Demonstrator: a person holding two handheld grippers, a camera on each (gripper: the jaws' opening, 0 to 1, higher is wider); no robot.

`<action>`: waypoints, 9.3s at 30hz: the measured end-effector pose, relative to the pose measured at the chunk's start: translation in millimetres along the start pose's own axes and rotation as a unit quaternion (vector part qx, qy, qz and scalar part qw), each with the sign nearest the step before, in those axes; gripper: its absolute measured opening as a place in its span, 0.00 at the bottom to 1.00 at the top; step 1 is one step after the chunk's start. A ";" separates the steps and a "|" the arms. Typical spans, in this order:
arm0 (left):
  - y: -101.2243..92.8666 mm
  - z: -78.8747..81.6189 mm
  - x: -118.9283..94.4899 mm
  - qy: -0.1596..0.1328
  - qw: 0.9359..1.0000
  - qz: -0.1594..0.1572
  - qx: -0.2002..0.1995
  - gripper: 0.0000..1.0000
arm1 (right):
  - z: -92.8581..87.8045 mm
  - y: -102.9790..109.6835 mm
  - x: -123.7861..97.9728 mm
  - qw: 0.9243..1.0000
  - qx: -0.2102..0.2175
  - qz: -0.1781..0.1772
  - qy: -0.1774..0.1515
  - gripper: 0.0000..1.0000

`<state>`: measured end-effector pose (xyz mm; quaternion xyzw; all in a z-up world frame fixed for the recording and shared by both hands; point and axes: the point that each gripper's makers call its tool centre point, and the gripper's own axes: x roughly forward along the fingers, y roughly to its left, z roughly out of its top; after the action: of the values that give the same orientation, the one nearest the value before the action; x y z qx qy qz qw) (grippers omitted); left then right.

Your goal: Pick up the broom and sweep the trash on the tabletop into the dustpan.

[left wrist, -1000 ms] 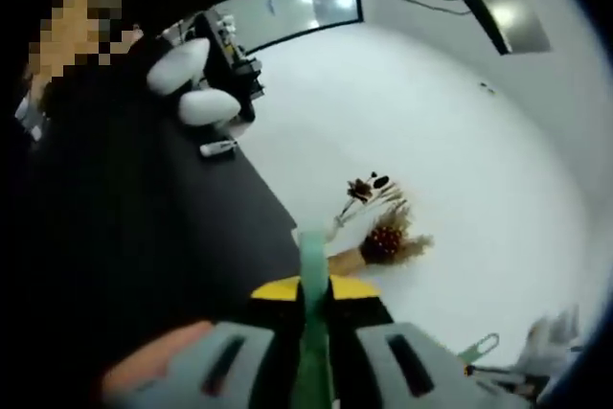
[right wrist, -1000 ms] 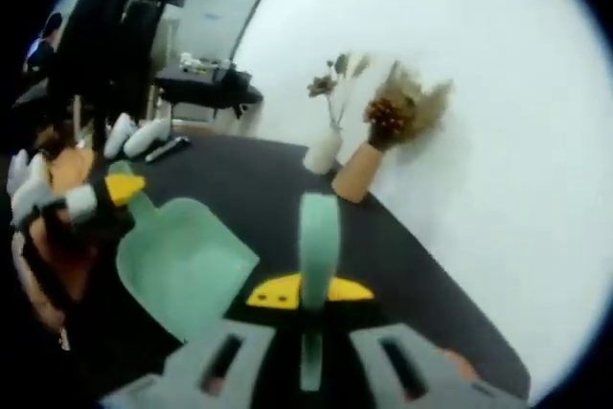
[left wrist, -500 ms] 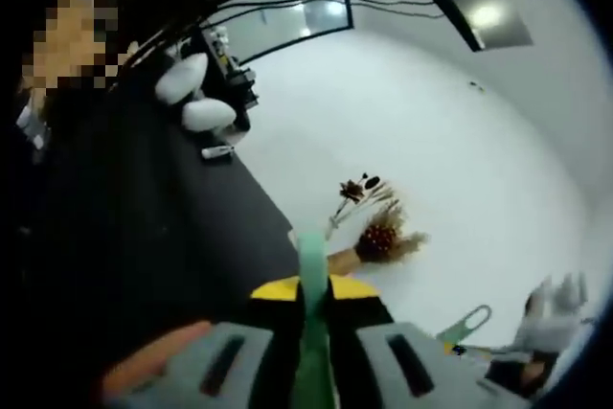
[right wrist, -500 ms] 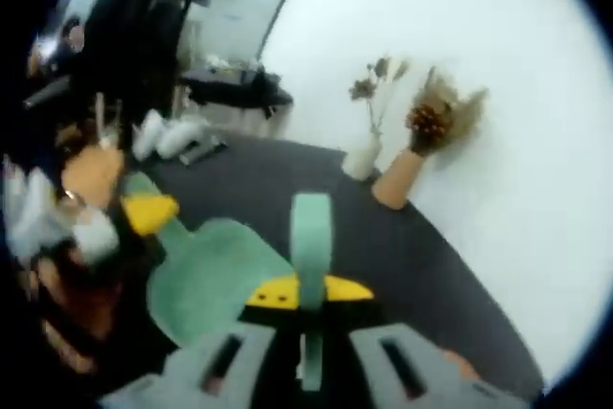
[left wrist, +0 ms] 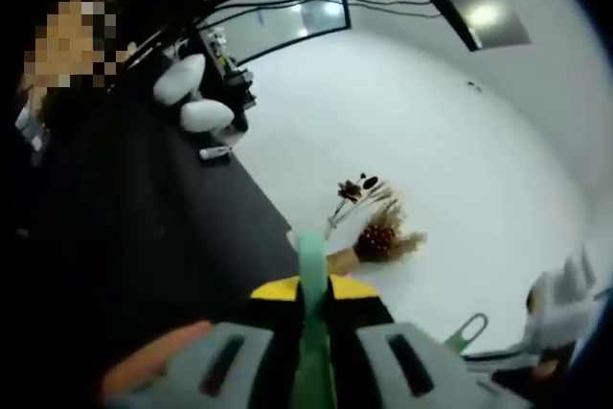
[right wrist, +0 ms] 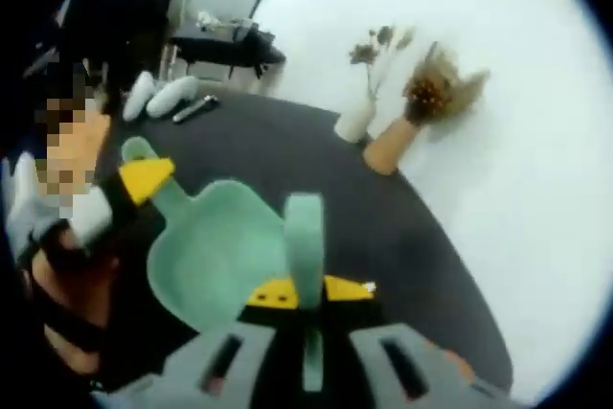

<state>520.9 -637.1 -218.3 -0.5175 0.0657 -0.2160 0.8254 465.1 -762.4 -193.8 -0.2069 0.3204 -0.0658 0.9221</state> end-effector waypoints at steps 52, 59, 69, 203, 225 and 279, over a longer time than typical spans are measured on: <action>-12.1 -60.5 69.0 0.042 0.999 0.012 -0.024 0.10 | 14.6 -48.2 37.7 0.996 -0.023 -0.037 -0.080 0.06; -13.0 -60.8 67.7 0.043 0.999 0.009 -0.023 0.10 | 36.4 -53.1 13.1 0.991 -0.010 -0.040 -0.127 0.06; -12.4 -60.8 67.3 0.042 0.999 0.010 -0.023 0.10 | 3.9 -42.1 38.0 0.998 -0.010 -0.054 -0.039 0.06; 3.0 -49.8 3.1 0.210 0.963 0.059 -0.156 0.09 | 42.4 -124.9 -38.8 0.979 0.049 -0.087 -0.180 0.06; 5.1 -71.3 22.2 0.192 0.963 0.091 -0.165 0.10 | 43.6 -117.4 -33.7 0.980 -0.005 -0.083 -0.182 0.06; -16.9 -14.1 63.1 0.225 0.949 -0.204 0.077 0.27 | 59.1 -46.7 90.8 0.961 -0.228 -0.014 -0.157 0.06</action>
<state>568.0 -681.8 -202.6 -0.3921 0.1259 -0.4955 0.7648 573.6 -807.7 -183.3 -0.4240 0.1755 0.0293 0.8880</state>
